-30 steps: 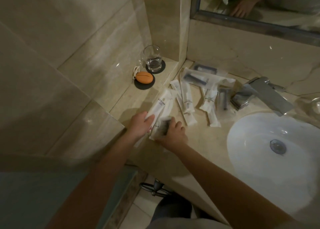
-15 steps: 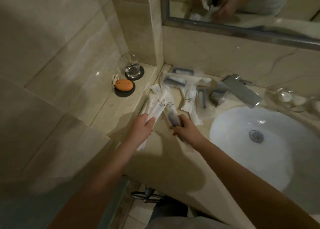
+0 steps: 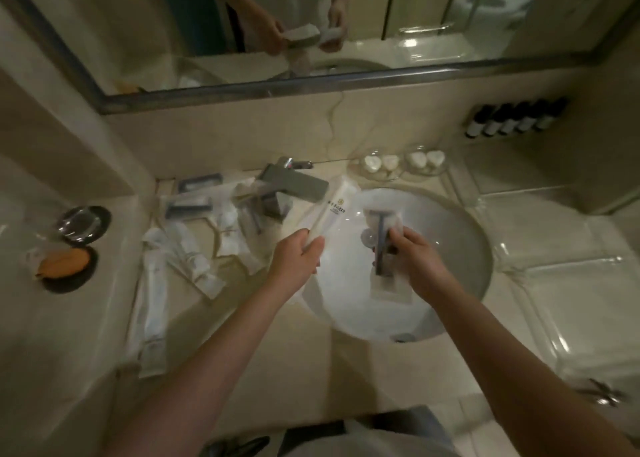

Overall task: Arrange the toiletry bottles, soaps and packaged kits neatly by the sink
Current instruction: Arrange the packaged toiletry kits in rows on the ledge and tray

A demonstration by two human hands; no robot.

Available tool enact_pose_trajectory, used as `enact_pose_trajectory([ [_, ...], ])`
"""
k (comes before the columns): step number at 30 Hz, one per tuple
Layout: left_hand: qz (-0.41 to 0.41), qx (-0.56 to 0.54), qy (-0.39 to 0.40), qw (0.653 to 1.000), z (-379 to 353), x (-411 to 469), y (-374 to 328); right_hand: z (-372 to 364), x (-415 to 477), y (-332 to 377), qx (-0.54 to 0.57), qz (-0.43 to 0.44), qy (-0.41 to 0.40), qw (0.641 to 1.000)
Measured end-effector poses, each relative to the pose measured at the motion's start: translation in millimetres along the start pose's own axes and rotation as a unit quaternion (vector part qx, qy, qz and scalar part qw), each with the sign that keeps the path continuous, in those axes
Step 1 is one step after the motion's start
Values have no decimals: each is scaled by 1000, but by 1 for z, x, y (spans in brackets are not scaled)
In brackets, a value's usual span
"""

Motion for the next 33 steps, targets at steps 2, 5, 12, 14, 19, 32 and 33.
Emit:
enact_pose_trajectory([
  [2,1,17,30,999,-31,0,-16,38,-1,3,5,-1,-43,999],
  [5,-4,37,64,997,-75,0,-41,90,2,5,25,-10,-86,996],
  [12,-10,48,74,996,-158,8,-93,180,11,16,98,-27,-101,990],
  [14,-10,54,76,996,-177,14,-104,206,16,17,41,-31,-136,989],
  [19,-17,71,83,994,-217,28,-131,252,35,28,9,2,-137,991],
  [32,9,72,68,995,-252,90,-159,298,137,55,-78,-1,-51,996],
  [33,14,67,62,996,-251,95,-158,297,149,58,-105,-2,-52,993],
])
Point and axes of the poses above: each hand's wrist, its own x-axis towards the middle knuckle, its own z-axis out of the back of the hand, y = z × x, the point moved 8 cm from there along x, towards the middle knuckle, and after that the axes turned 8 degrees about z, right-handed, at the moved point
